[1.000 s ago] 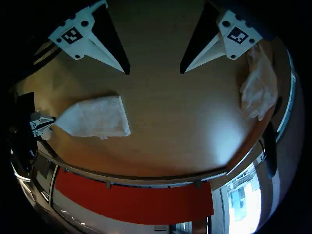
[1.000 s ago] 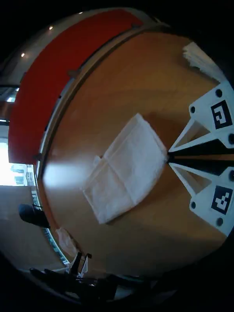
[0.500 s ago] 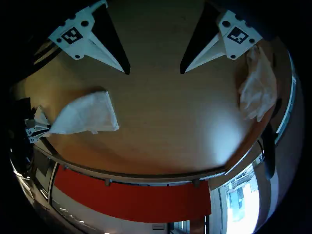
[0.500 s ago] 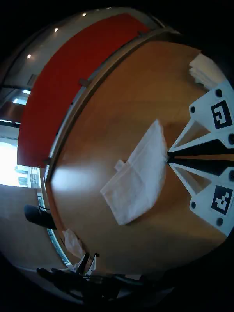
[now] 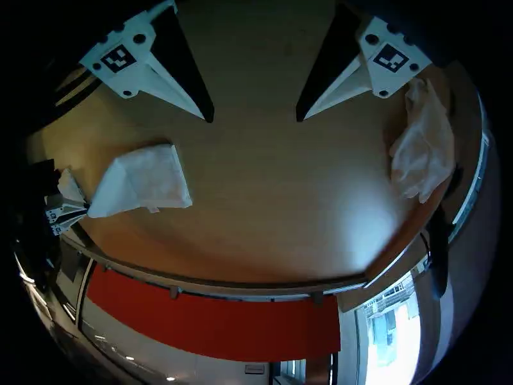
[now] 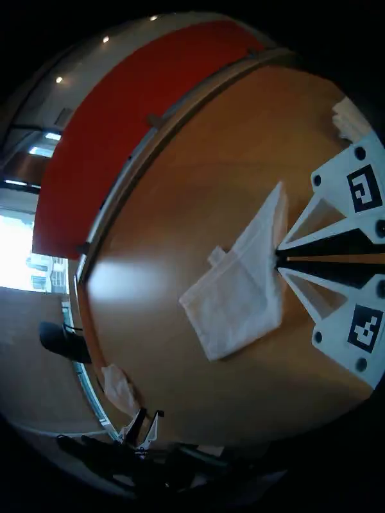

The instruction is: Fold towel

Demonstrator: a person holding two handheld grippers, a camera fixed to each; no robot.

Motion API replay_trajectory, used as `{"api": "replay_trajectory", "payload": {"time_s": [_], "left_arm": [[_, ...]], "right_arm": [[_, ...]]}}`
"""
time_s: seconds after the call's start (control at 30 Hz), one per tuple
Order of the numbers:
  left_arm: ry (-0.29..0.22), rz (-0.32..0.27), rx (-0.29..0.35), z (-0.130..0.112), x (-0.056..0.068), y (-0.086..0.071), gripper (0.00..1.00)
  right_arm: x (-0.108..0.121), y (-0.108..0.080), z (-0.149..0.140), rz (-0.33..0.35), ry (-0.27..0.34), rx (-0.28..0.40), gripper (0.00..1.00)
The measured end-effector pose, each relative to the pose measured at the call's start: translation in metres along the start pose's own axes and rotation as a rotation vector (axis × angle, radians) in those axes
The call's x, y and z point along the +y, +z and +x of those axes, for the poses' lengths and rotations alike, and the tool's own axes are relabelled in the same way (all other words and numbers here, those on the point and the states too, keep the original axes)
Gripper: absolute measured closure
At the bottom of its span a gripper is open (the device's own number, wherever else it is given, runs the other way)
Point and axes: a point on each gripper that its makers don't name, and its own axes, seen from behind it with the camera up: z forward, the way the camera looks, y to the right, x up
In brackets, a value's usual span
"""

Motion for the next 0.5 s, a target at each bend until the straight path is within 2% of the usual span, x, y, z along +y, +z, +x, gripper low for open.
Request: {"api": "replay_trajectory", "payload": {"time_s": [0.3, 0.5], "left_arm": [[-0.048, 0.009, 0.03, -0.001, -0.005, -0.019, 0.05], [-0.061, 0.024, 0.032, -0.009, -0.009, -0.028, 0.05]], "right_arm": [[-0.034, 0.035, 0.055, 0.108, -0.133, 0.015, 0.97], [-0.08, 0.071, 0.069, 0.225, -0.223, -0.022, 0.97]]}}
